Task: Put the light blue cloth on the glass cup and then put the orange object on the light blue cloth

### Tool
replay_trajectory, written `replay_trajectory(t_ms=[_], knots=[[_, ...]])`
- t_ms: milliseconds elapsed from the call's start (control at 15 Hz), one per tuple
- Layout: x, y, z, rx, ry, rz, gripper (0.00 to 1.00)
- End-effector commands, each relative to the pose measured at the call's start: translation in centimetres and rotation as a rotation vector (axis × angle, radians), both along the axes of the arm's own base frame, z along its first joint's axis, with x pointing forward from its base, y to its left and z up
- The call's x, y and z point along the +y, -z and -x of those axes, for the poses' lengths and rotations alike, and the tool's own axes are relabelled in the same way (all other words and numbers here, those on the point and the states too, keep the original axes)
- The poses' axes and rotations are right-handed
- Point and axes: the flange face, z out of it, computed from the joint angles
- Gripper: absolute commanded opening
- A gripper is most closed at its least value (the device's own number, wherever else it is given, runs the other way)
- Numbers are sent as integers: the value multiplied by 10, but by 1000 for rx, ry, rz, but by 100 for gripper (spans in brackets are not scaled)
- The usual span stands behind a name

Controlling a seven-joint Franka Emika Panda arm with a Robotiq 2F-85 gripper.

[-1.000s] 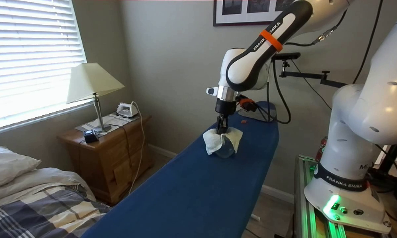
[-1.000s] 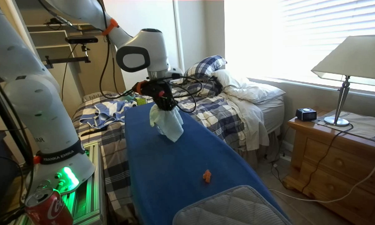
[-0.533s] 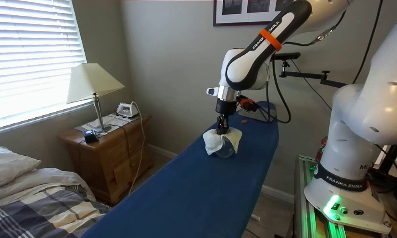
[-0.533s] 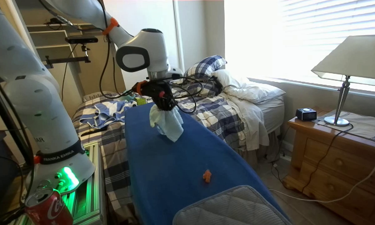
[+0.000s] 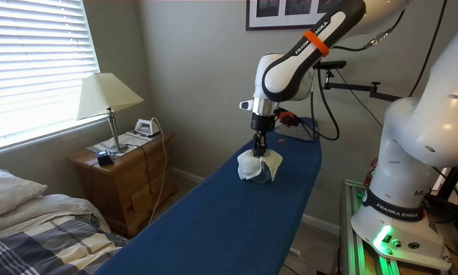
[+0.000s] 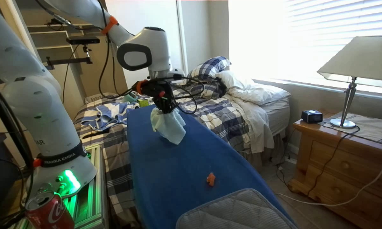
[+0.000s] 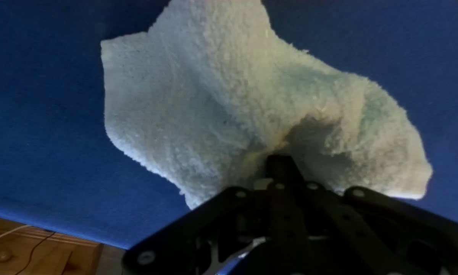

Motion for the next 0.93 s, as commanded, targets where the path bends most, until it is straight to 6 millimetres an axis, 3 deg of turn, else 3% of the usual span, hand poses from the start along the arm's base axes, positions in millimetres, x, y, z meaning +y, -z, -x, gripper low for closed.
replay_trajectory(t_ms=[0,867], knots=[[0,-14,6,15,12,2,4],[-4,-27,6,42,78,8,4]])
